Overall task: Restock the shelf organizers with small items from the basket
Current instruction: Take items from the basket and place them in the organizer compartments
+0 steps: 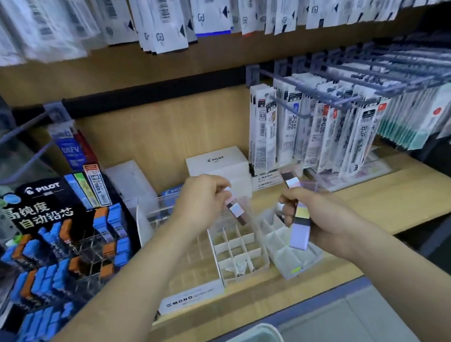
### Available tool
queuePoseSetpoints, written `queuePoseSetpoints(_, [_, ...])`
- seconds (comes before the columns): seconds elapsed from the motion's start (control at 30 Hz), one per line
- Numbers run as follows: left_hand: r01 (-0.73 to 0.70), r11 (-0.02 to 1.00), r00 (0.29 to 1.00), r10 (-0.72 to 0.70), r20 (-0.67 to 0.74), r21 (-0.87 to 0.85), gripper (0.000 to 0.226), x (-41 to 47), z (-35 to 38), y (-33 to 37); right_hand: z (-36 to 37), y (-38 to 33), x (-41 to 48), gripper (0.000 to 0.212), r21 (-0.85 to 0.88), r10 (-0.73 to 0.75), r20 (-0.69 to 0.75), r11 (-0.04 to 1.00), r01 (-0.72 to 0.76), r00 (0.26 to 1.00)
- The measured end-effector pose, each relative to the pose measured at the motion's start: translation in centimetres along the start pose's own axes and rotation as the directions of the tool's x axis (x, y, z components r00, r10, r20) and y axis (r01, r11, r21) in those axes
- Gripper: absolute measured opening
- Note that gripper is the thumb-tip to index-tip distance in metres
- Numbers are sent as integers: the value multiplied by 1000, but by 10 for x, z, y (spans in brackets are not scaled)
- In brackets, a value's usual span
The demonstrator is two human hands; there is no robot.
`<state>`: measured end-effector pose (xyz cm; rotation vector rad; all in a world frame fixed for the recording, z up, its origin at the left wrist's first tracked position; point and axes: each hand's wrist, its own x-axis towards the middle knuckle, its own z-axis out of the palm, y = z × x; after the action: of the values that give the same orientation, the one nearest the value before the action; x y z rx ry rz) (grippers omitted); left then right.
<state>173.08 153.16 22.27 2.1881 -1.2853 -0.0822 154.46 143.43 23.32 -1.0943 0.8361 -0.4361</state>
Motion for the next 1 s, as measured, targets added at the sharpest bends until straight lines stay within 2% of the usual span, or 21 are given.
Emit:
queuePoseSetpoints(0.1, [-50, 990, 998, 43, 52, 129, 13, -1, 13, 1, 3, 3, 0, 11, -58, 17, 53, 998, -14, 998])
queuePoseSetpoints(0.27, [-32, 993, 993, 17, 120, 118, 18, -6, 26, 2, -2, 5, -1, 11, -152, 3, 100, 988, 12, 995])
queuePoseSetpoints(0.43, [-93, 990, 993, 85, 77, 102, 20, -4, 30, 2, -5, 3, -6, 19, -108, -15, 137, 994, 30, 990])
queuePoseSetpoints(0.63, [-267, 927, 963, 265, 43, 262, 13, -3, 38, 0, -4, 3, -10, 27, -150, -5, 202, 988, 36, 979])
queuePoseSetpoints(0.77, [-161, 948, 986, 165, 9, 274, 20, -2, 36, 1, 0, 5, -12, 24, -84, 31, 245, 996, -10, 969])
queuePoseSetpoints(0.83, [-82, 986, 994, 91, -57, 149, 17, -2, 31, 8, 2, 6, -13, 24, -102, 52, 276, 994, -25, 960])
queuePoseSetpoints(0.87, [-31, 999, 997, 30, -72, -14, 13, -1, 25, 13, 2, 6, -13, 24, -126, 61, 295, 992, -25, 954])
queuePoseSetpoints(0.9, [48, 966, 998, -56, -23, -256, 14, -1, 17, 20, 3, 7, -14, 24, -154, 68, 314, 988, -20, 947])
queuePoseSetpoints(0.93, [154, 859, 988, -120, 100, -489, 19, -2, 9, 26, 4, 7, -14, 25, -176, 71, 330, 984, -13, 941])
queuePoseSetpoints(0.97, [250, 734, 962, -117, 245, -632, 25, -4, 0, 31, 5, 8, -14, 24, -187, 72, 346, 982, -7, 935])
queuePoseSetpoints(1.0, [304, 676, 934, -73, 349, -671, 27, -6, -7, 34, 6, 9, -14, 23, -188, 75, 363, 982, -6, 929])
